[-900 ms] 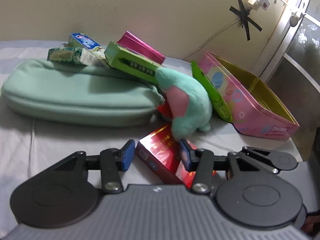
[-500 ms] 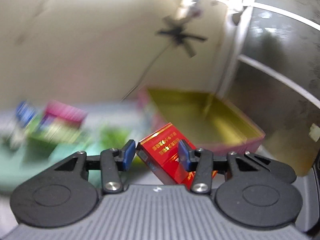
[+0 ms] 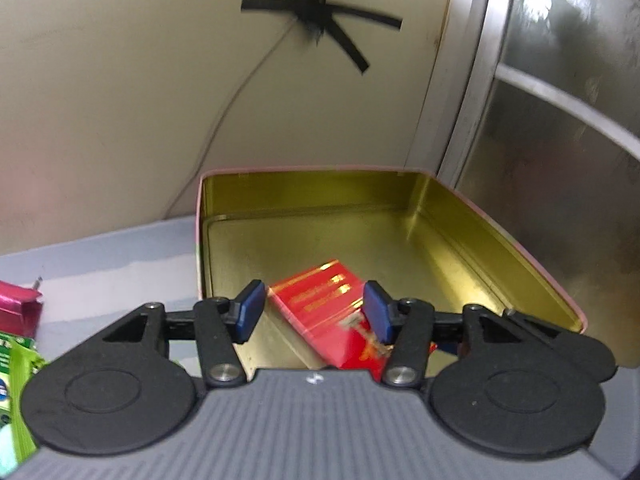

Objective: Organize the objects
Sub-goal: 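Grasp the red box with the left tool and drop it into the pink tin, then grasp the mint plush toy with the right tool and drop it into the tin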

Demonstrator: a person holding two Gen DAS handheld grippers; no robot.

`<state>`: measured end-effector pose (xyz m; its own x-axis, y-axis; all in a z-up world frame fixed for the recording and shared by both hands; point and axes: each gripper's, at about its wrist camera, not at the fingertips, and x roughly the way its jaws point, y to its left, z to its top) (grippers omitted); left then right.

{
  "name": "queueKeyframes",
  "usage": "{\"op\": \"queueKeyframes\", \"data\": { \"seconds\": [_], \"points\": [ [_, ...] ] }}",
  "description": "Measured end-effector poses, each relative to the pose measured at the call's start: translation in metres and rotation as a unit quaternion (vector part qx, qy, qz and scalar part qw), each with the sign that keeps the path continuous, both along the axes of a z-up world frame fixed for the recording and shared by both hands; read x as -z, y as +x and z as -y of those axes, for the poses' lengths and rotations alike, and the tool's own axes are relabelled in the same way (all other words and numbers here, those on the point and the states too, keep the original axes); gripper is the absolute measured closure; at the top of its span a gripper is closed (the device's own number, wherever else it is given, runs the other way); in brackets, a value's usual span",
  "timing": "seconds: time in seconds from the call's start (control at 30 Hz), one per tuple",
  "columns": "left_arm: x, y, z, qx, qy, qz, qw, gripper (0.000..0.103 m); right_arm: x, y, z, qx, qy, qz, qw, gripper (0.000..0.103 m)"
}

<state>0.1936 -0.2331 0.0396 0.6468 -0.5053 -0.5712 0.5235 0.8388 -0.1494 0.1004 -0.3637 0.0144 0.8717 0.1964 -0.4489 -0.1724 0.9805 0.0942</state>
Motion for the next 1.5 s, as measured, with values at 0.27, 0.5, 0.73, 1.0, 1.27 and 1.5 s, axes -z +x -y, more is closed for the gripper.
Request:
{"op": "queueKeyframes", "data": {
  "seconds": [0.27, 0.5, 0.73, 1.0, 1.27, 1.5],
  "points": [
    [0.006, -0.007, -0.003, -0.028, 0.027, -0.008, 0.9992, 0.043, -0.003, -0.006, 0.002, 0.016, 0.000, 0.013, 1.000, 0.036],
    [-0.021, -0.048, -0.026, -0.055, 0.038, 0.031, 0.9973, 0.034, -0.015, -0.043, 0.015, 0.071, 0.007, 0.035, 0.997, 0.033],
    [-0.033, -0.086, -0.043, -0.067, 0.044, 0.062, 0.9949, 0.033, -0.021, -0.097, 0.041, 0.153, 0.087, 0.060, 0.983, 0.032],
    [-0.024, -0.120, -0.081, -0.089, 0.071, 0.057, 0.9918, 0.028, -0.011, -0.108, 0.040, 0.162, 0.167, 0.025, 0.972, 0.031],
    [0.002, -0.143, -0.164, -0.136, 0.067, 0.044, 0.9874, 0.028, -0.011, -0.106, -0.016, 0.105, 0.110, 0.017, 0.988, 0.031],
    [0.025, -0.148, -0.245, -0.209, 0.078, 0.033, 0.9742, 0.028, -0.002, -0.089, -0.073, 0.040, 0.081, -0.019, 0.996, 0.031]
  ]
}}
